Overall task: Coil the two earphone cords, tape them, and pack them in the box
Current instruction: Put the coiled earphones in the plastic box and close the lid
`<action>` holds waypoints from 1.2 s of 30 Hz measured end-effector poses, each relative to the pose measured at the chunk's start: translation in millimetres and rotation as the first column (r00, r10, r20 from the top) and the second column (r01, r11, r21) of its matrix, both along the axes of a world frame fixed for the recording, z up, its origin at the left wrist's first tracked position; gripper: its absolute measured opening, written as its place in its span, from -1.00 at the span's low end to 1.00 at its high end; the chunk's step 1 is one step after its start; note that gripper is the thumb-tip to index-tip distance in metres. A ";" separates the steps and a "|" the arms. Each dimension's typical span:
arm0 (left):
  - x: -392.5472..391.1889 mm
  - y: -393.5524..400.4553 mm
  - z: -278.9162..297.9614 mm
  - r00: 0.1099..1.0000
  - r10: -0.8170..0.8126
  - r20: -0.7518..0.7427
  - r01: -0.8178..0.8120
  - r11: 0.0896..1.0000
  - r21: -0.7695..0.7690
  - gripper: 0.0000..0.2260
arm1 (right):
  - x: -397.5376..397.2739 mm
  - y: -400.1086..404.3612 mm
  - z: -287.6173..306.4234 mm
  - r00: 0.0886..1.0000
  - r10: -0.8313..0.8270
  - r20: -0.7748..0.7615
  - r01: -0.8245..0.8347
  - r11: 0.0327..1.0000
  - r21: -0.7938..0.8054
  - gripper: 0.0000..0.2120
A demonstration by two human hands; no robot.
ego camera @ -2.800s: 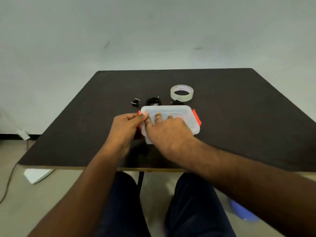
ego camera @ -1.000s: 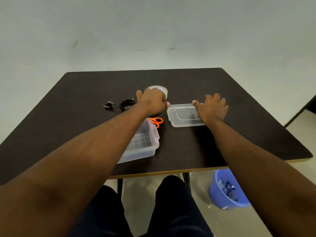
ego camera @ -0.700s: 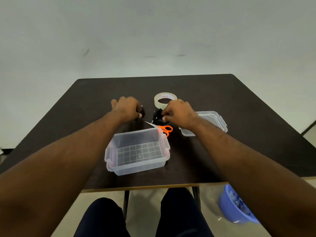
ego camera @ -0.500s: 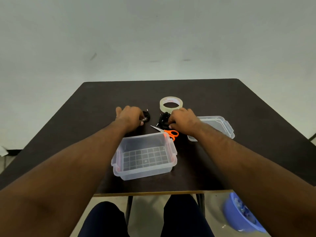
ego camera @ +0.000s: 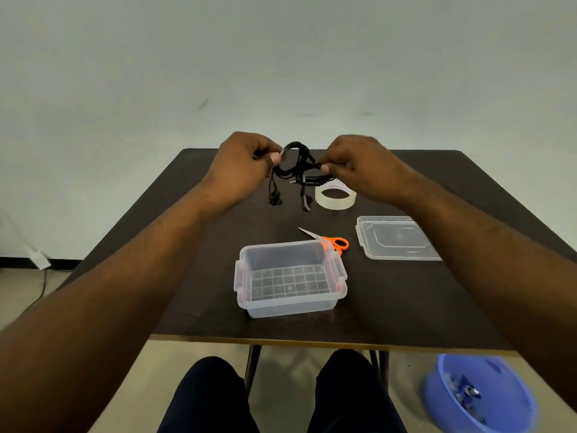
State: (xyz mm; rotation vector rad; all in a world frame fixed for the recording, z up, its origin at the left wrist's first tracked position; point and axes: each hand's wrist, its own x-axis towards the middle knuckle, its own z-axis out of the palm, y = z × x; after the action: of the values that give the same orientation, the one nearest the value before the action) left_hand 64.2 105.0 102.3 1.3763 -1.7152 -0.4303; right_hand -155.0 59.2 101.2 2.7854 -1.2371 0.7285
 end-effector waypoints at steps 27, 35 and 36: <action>4.6 65.8 -69.5 0.764 -0.228 0.604 0.061 0.957 0.284 -0.67 | 8.6 68.4 -58.3 0.921 0.269 -0.282 -0.213 0.953 0.215 -0.76; 3.7 54.6 -72.1 0.581 -0.232 0.780 0.124 0.973 0.197 -0.75 | 21.6 56.4 -68.0 0.897 0.198 -0.394 -0.134 0.974 0.185 -0.74; 3.4 53.2 -72.3 0.596 -0.235 0.768 0.122 0.972 0.203 -0.76 | 22.5 57.5 -69.4 0.905 0.189 -0.381 -0.134 0.977 0.167 -0.75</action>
State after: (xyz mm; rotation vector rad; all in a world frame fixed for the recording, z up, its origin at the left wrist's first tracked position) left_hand 67.6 158.2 30.0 1.6237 -2.6121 -0.0001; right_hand -132.5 116.7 31.8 2.9632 -1.0211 0.0647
